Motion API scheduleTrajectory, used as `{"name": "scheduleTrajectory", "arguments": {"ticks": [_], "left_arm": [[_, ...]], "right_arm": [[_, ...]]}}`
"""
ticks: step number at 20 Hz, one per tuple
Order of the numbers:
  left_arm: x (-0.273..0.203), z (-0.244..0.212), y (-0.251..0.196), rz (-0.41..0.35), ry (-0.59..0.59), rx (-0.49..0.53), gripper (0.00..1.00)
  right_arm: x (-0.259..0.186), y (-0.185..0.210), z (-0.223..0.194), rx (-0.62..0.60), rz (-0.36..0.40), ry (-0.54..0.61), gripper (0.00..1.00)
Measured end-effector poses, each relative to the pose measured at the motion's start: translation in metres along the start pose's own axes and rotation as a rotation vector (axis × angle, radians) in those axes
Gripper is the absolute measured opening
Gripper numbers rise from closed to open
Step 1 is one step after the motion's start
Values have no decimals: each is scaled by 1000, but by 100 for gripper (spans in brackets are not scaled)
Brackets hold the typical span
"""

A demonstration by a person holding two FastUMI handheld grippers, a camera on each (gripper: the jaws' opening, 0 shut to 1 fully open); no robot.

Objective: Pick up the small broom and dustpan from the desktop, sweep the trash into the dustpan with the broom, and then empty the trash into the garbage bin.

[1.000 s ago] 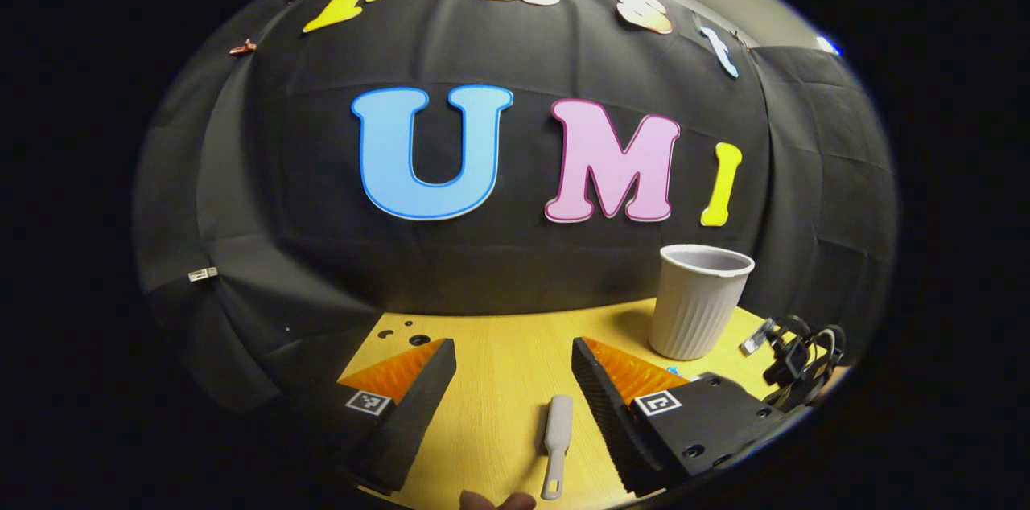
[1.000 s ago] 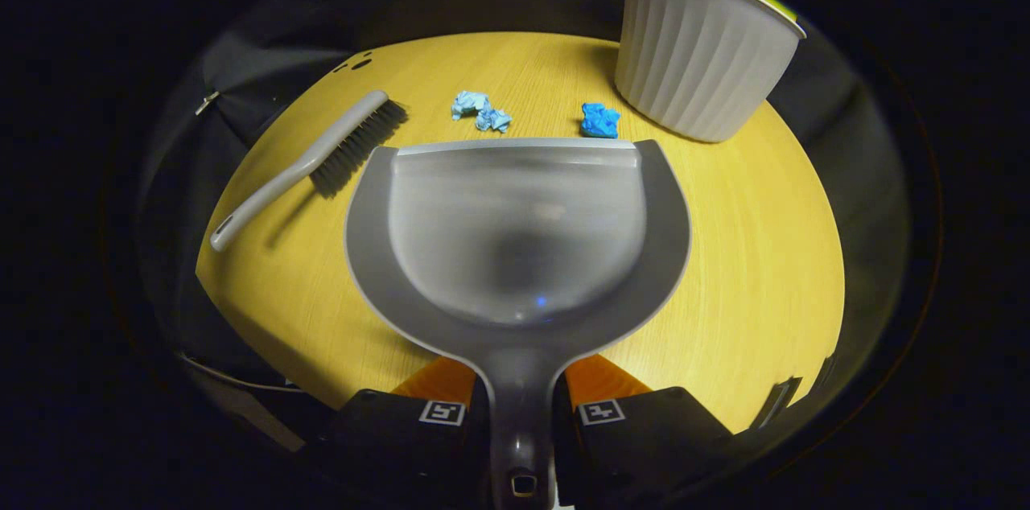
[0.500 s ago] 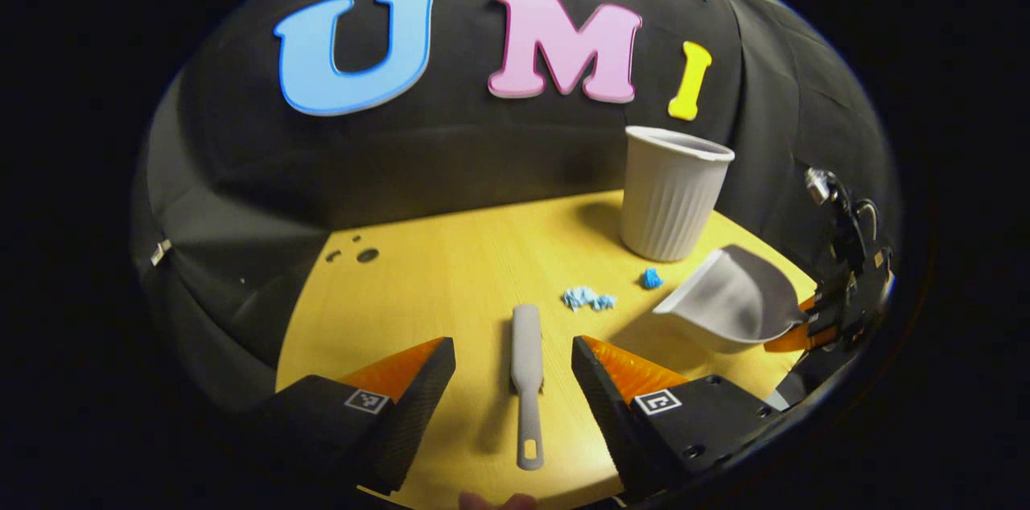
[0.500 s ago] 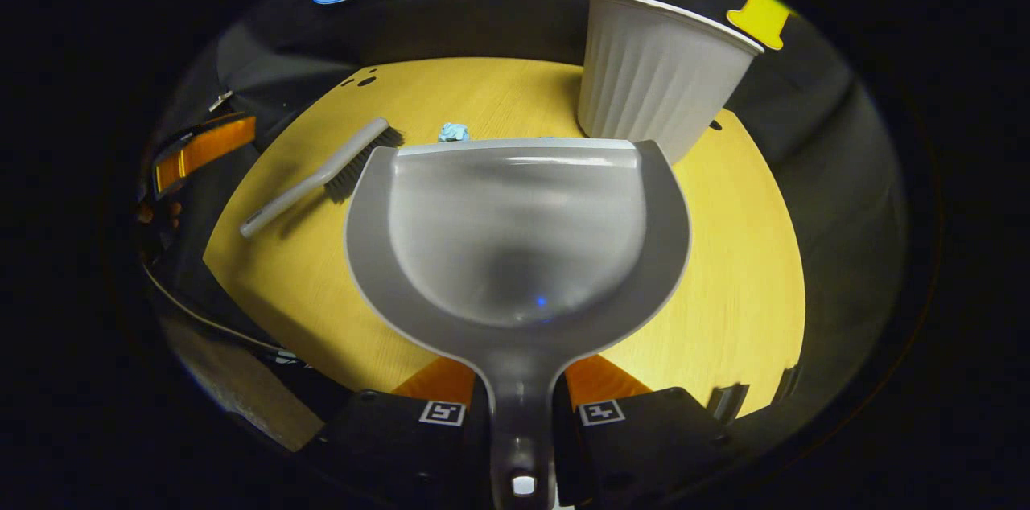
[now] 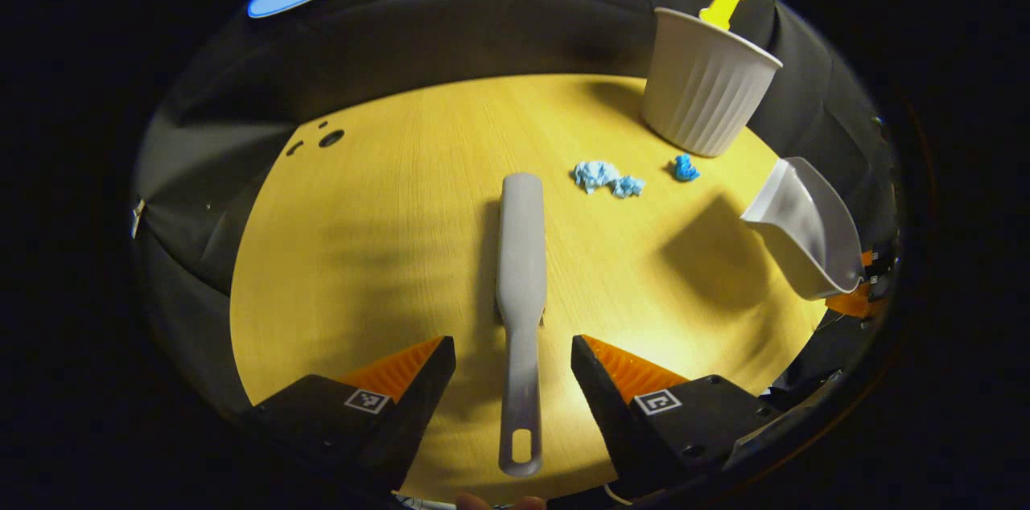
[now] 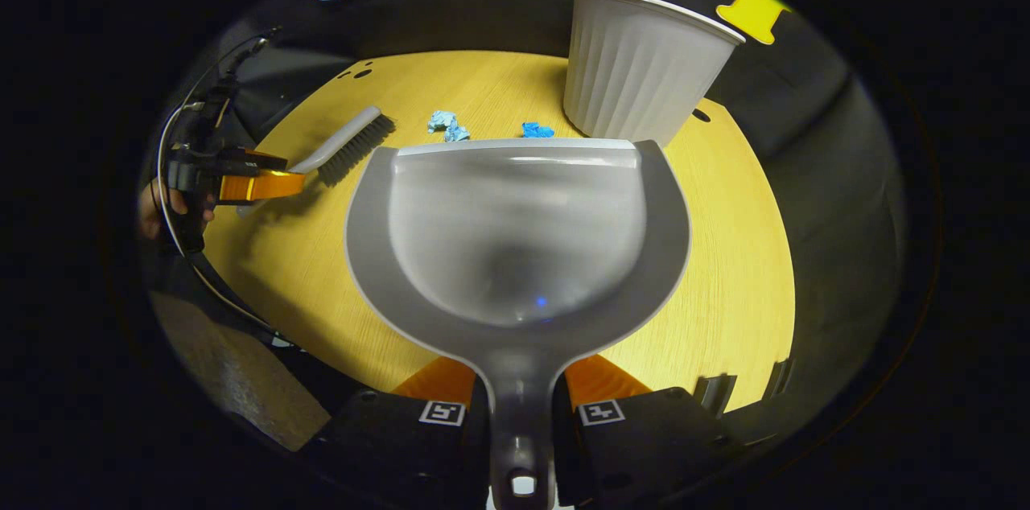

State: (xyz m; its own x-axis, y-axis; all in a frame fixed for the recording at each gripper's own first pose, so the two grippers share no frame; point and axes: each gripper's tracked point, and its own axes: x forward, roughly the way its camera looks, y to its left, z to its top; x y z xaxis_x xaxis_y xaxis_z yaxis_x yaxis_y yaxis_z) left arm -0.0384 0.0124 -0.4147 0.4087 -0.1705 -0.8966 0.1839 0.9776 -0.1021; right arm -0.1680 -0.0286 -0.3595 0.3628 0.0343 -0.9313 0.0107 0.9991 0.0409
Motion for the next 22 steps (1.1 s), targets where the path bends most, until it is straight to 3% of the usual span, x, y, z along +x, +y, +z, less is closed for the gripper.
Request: {"name": "scheduleTrajectory", "arguments": {"ticks": [10,12,15,18,20,22], "left_arm": [[36,-19,-4,14,165,10,82],[40,-18,-1,13,149,18,76],[40,-16,1,29,153,-13,60],[43,-12,-1,24,149,9,51],[42,-13,-1,34,153,16,34],[43,-11,-1,40,153,26,30]], "right_arm": [[5,-12,-9,-23,29,55,36],[6,-15,-9,-49,35,70,36],[5,-18,-8,-86,49,86,36],[9,-18,-4,-96,71,106,36],[17,-19,0,-90,101,138,36],[25,-32,0,-132,93,183,36]]}}
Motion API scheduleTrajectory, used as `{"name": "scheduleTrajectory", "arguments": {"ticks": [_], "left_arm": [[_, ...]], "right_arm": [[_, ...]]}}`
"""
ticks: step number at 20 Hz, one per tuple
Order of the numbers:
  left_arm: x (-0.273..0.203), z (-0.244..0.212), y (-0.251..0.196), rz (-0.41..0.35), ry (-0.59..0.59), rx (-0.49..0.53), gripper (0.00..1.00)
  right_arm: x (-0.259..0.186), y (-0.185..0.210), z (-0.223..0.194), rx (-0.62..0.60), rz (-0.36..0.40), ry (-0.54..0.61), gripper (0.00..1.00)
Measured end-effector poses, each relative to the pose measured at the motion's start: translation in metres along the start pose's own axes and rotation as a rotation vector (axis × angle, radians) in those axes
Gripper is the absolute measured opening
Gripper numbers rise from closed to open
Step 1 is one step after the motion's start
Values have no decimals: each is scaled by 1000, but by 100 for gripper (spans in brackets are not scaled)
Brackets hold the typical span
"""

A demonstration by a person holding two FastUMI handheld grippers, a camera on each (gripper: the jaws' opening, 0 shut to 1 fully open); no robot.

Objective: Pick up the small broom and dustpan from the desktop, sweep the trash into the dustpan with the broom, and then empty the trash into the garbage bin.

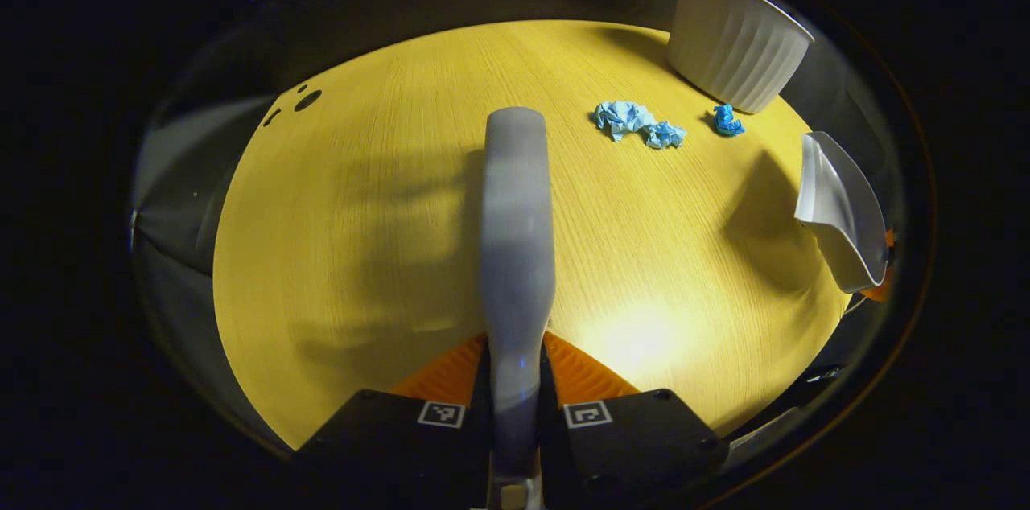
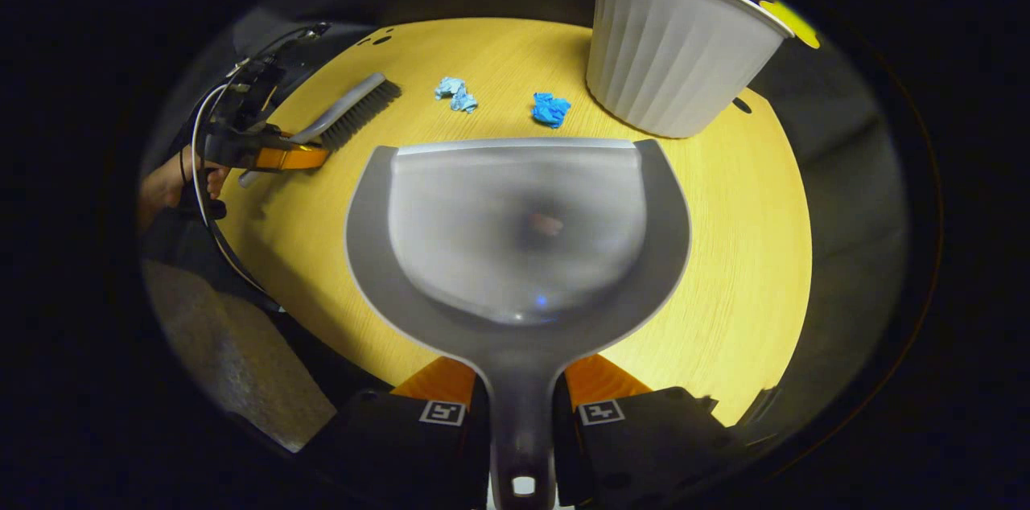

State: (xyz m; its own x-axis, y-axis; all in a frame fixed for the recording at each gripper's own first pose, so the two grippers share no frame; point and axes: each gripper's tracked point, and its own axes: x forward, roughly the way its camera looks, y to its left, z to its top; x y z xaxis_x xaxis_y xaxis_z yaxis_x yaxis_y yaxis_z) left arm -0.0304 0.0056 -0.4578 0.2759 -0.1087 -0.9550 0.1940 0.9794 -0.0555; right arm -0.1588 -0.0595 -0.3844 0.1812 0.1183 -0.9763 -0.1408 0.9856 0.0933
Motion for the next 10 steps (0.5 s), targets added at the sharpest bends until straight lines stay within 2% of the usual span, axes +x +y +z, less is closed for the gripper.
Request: {"name": "scheduleTrajectory", "arguments": {"ticks": [2,6,8,10], "left_arm": [[-2,8,6,25,-21,13,28],[-7,41,9,18,-69,-24,27],[-3,61,18,48,-87,10,25],[5,81,16,44,-101,33,27]], "right_arm": [[5,-15,2,-63,-18,34,36],[13,-32,3,-187,15,87,36],[18,-36,5,-225,38,104,36],[23,-42,9,-258,42,110,36]]}}
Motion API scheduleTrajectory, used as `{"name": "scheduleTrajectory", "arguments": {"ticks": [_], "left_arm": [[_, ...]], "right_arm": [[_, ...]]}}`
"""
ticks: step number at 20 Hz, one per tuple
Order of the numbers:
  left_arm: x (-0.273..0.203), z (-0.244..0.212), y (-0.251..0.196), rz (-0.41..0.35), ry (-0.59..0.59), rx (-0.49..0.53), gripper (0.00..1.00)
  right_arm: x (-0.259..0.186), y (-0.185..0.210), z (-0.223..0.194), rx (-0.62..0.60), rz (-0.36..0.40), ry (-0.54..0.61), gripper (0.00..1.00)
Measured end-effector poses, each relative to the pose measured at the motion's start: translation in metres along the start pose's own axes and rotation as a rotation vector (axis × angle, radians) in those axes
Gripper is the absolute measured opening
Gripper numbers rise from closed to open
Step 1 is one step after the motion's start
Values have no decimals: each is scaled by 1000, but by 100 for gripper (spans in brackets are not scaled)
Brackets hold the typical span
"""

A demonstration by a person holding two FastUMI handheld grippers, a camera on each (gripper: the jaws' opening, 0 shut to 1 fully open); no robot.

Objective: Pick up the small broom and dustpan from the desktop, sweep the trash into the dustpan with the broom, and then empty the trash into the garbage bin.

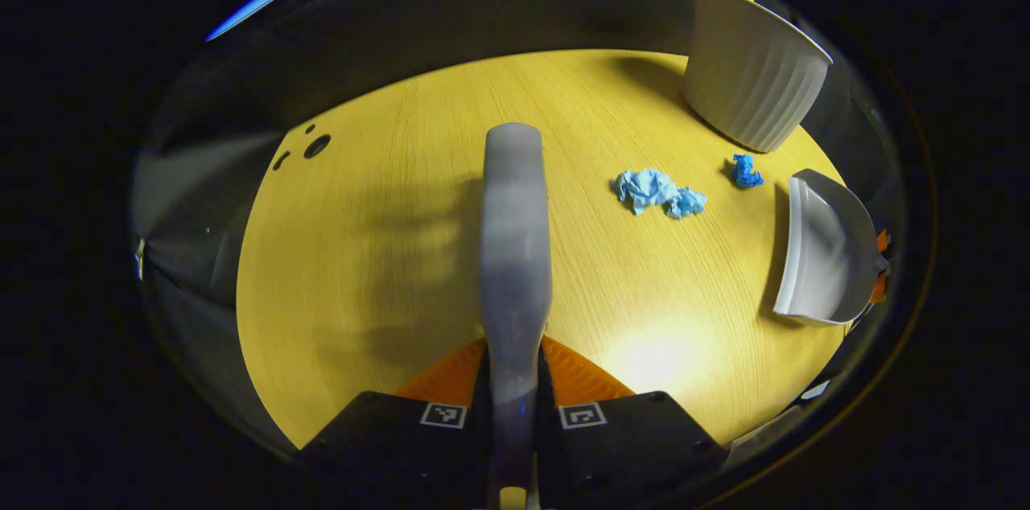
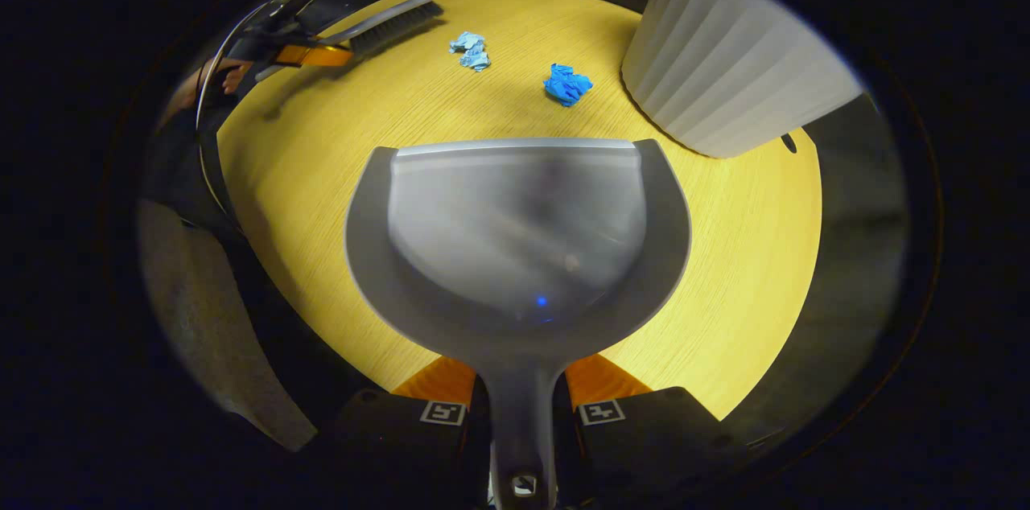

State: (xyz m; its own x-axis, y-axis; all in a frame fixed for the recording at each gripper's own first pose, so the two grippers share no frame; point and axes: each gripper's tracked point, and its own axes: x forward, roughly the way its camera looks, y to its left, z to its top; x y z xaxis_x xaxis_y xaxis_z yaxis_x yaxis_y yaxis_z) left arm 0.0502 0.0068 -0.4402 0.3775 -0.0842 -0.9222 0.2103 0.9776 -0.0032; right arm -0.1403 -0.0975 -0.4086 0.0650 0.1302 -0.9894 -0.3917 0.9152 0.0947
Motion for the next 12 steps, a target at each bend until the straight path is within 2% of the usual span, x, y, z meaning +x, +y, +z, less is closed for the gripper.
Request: {"name": "scheduleTrajectory", "arguments": {"ticks": [2,6,12], "left_arm": [[10,18,-6,-13,-1,35,25],[33,30,-23,-19,51,100,27],[47,56,-67,-72,39,233,27]], "right_arm": [[6,-4,3,-20,15,2,36],[17,-13,6,-58,46,9,36],[23,-23,17,-90,64,-20,36]]}}
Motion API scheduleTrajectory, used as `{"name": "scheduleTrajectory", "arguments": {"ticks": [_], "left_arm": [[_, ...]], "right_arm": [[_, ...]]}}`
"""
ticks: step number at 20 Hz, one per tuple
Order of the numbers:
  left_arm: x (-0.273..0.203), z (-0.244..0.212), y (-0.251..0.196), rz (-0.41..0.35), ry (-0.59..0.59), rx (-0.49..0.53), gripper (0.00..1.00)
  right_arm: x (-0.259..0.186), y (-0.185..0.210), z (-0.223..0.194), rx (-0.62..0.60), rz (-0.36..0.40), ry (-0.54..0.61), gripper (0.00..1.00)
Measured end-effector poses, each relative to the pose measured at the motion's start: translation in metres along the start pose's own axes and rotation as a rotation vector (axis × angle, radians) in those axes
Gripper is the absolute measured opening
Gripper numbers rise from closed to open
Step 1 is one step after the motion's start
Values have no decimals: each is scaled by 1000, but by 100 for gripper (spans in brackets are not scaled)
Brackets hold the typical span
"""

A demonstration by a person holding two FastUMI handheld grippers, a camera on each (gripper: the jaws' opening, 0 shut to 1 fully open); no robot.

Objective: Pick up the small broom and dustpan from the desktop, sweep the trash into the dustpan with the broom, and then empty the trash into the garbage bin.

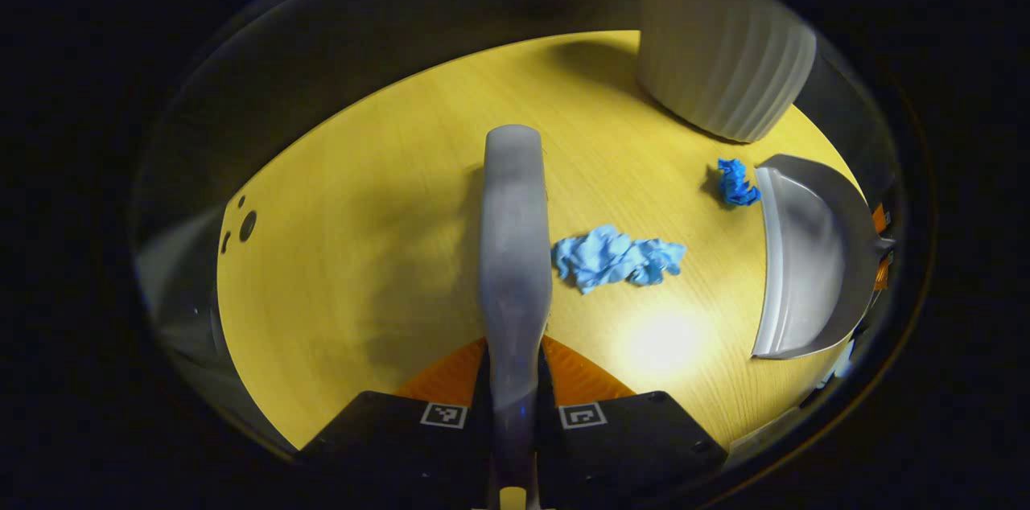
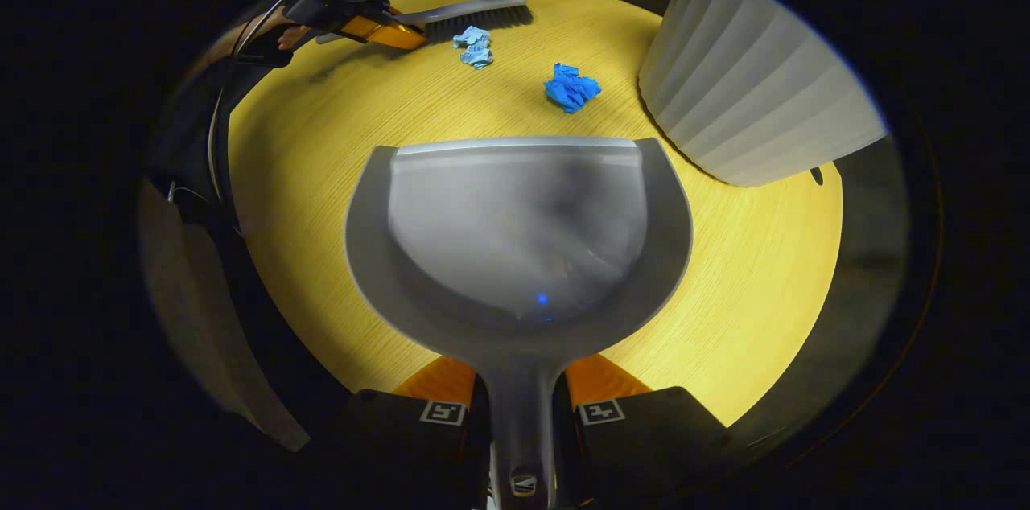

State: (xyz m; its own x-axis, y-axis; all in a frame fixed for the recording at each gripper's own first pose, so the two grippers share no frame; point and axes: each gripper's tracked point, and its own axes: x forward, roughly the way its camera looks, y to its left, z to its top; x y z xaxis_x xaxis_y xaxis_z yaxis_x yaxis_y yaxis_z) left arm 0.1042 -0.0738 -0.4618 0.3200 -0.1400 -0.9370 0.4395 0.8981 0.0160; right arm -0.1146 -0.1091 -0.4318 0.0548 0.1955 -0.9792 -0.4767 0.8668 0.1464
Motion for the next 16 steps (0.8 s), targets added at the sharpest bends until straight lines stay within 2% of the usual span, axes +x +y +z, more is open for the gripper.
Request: {"name": "scheduleTrajectory", "arguments": {"ticks": [5,14,16], "left_arm": [[-4,13,-47,-87,1,86,28],[-17,9,-126,-233,40,72,29],[-20,8,-137,-260,47,69,27]], "right_arm": [[4,-3,1,-31,13,-13,36],[10,-3,6,-61,19,-29,36],[16,-4,11,-69,20,-31,36]]}}
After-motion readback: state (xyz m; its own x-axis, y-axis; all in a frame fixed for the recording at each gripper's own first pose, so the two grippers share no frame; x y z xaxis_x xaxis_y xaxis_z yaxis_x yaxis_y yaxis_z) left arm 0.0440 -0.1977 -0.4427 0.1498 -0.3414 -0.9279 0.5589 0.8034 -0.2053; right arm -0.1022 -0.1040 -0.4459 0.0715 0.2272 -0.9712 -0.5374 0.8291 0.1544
